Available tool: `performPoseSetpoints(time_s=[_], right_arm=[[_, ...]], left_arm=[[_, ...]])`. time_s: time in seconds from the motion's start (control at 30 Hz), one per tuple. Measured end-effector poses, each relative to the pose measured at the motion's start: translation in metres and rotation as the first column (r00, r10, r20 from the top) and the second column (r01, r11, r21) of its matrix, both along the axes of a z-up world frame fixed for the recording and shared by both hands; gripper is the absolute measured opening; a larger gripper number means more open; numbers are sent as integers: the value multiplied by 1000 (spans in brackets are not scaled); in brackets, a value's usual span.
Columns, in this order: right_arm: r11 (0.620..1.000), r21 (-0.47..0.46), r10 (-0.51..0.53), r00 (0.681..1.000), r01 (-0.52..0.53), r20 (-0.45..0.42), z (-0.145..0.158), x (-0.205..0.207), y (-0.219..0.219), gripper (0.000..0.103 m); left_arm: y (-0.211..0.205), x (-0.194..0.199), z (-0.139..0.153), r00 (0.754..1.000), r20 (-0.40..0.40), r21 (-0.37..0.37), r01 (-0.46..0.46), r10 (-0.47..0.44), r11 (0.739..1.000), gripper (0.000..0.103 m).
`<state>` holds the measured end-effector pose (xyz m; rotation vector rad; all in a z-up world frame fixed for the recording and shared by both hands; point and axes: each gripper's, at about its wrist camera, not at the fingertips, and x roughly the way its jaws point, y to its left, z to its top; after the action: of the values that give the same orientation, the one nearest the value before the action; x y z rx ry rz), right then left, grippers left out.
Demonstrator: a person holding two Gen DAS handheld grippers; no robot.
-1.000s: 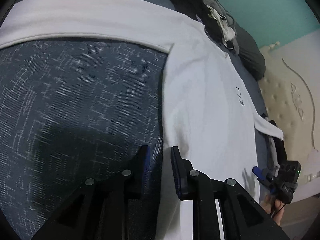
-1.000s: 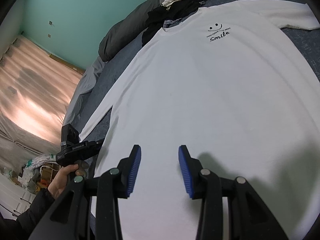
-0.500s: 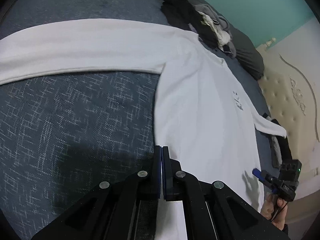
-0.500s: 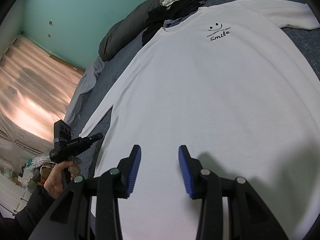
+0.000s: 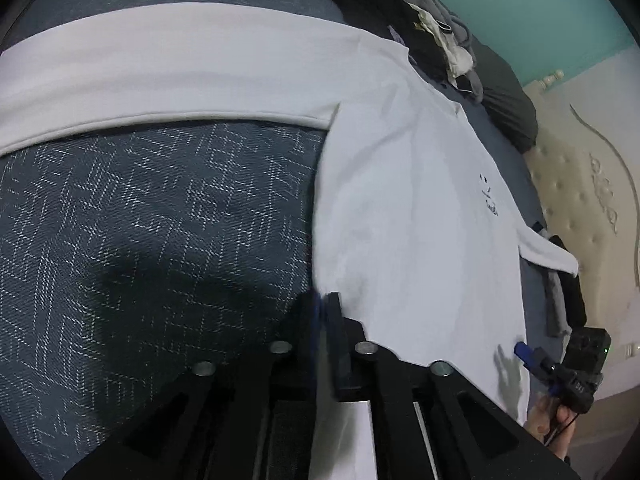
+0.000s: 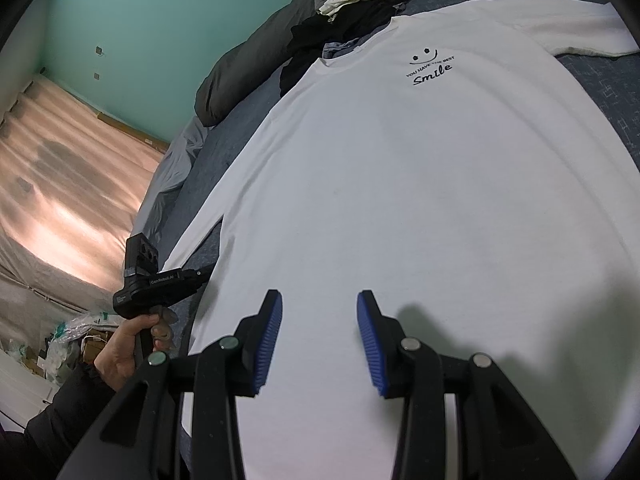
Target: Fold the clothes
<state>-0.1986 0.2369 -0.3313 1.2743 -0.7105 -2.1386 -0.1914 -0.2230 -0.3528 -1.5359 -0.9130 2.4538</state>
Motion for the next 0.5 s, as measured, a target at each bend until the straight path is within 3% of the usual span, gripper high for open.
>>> performPoseSetpoints(time_s=[0.33,0.5], right_arm=[[1000,-3,-2,1000,2,0,0,-1,-1,39],[1000,-3,0,1000,0,1,0,-1,-2,39]], left_arm=[[-5,0,36,1000,5,-239,27,-26,971,2],[3,-9,19,997,64,-276,55,-39,959,2]])
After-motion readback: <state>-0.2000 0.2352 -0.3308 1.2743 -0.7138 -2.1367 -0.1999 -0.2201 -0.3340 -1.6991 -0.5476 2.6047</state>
